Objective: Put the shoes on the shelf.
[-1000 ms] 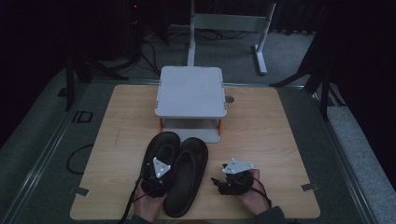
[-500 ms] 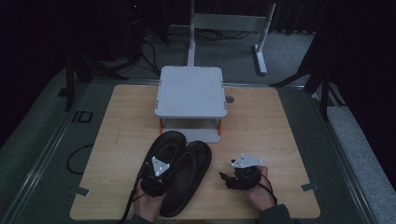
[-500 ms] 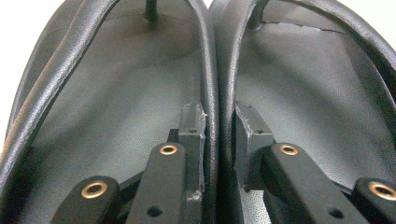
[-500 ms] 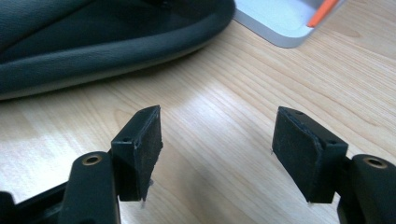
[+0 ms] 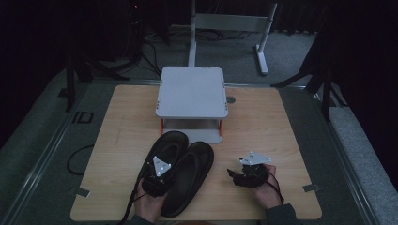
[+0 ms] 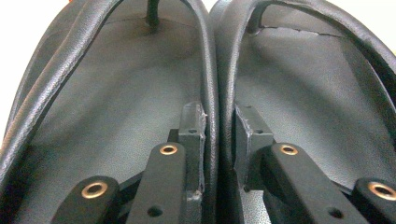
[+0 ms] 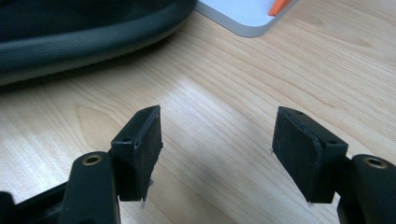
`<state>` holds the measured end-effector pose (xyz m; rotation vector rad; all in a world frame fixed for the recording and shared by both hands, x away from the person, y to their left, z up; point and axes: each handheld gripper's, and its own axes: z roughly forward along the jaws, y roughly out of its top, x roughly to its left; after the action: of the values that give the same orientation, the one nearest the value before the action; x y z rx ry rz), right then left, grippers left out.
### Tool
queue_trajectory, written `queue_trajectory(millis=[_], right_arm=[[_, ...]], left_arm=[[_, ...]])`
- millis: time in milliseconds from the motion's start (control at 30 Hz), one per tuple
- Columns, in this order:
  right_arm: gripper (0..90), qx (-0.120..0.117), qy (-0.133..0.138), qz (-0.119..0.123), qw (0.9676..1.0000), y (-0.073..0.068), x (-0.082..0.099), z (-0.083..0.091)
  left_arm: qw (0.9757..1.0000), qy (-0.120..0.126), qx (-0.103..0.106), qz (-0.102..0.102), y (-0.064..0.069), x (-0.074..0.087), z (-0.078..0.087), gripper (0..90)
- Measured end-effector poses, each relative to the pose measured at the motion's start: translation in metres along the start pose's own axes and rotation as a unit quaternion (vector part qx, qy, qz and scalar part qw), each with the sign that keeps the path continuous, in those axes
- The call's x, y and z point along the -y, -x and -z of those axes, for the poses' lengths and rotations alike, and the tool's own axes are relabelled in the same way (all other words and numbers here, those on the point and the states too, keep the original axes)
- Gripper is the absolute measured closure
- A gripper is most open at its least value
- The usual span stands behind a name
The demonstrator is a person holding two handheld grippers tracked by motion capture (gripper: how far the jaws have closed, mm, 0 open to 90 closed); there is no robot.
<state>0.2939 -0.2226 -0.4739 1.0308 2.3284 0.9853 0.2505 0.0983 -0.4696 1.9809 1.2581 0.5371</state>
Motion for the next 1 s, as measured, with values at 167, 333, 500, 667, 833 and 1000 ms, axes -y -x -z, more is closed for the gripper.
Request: queue_trajectory(millis=[167, 333, 500, 667, 833, 1000], right_arm=[[32.7, 0.003, -0.002, -0.004, 1.0000, 0.002, 0.001, -0.001], [32.7, 0.005, -0.004, -0.004, 1.0000, 0.003, 0.002, -0.001], [32.7, 0.007, -0.005, -0.007, 0.9999, 0.004, 0.003, -0.002], [32.8, 0.008, -0.007, -0.009, 0.9999, 0.005, 0.004, -0.002], [32.8, 0.009, -0.007, -0.009, 0.9999, 0.005, 0.004, -0.003], [32.8, 0.008, -0.009, -0.008, 0.9999, 0.005, 0.004, -0.004]], left_arm=[[1.0000, 0.003, -0.001, 0.000, 0.000, -0.004, 0.001, 75.3], [1.0000, 0.009, -0.001, 0.001, 0.000, -0.008, 0.001, 75.2], [0.9999, 0.012, -0.002, 0.001, 0.000, -0.013, 0.000, 75.3], [0.9999, 0.015, -0.001, 0.004, 0.000, -0.018, -0.003, 75.2], [0.9998, 0.017, -0.002, 0.008, 0.000, -0.023, -0.006, 75.2], [0.9997, 0.021, -0.002, 0.012, 0.000, -0.026, -0.007, 75.2]])
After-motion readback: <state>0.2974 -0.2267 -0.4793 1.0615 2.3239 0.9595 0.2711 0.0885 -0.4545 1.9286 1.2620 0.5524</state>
